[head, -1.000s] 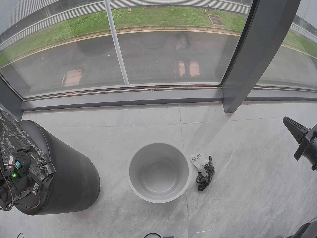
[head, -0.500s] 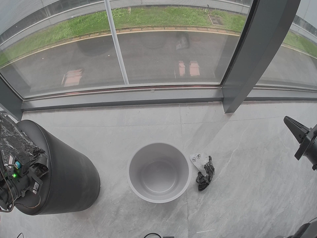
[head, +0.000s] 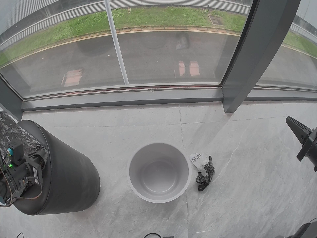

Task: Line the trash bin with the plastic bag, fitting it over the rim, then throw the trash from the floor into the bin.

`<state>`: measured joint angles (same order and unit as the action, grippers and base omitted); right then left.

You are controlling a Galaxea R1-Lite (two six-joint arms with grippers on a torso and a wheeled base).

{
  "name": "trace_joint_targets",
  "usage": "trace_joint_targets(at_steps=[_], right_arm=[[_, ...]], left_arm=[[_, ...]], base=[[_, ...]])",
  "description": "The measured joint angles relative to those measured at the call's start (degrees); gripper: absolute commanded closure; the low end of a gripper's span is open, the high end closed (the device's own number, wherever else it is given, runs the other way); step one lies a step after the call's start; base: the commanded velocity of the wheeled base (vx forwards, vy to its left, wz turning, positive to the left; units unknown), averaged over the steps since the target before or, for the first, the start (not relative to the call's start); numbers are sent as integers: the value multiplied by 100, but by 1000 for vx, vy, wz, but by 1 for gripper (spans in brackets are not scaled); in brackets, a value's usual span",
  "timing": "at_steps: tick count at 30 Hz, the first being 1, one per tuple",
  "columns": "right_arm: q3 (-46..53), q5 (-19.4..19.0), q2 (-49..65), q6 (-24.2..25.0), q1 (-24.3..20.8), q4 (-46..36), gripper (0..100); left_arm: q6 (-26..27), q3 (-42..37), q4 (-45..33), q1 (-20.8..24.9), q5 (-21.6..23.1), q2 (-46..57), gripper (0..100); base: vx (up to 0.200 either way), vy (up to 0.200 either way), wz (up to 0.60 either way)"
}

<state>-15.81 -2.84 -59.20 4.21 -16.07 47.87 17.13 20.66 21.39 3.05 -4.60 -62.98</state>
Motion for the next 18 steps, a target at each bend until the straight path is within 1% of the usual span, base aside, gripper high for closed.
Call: trace_joint_targets(at_steps=[5, 6, 7, 13, 15, 18], right_arm=[[35, 0, -9, -13, 2, -11, 100], [49, 2, -15, -18, 0, -11, 100], [57, 2, -22, -22, 0, -11, 100], [135, 2, -61, -44, -61, -15, 100], [167, 5, -76, -51, -107, -20, 100], [212, 16, -96, -55, -182, -28, 100]], left_arm=[[-1931, 301, 360, 150, 305, -85, 100], [-2448, 400, 428, 199, 364, -107, 100], [-2673, 445, 457, 221, 394, -118, 100], [-4901, 866, 699, 478, 717, -240, 100], [-5446, 970, 753, 621, 850, -295, 100], [-5942, 1103, 816, 926, 985, -386, 100]], base=[[0, 0, 0], [0, 0, 0], [0, 0, 0], [0, 0, 0], [0, 0, 0], [0, 0, 0]])
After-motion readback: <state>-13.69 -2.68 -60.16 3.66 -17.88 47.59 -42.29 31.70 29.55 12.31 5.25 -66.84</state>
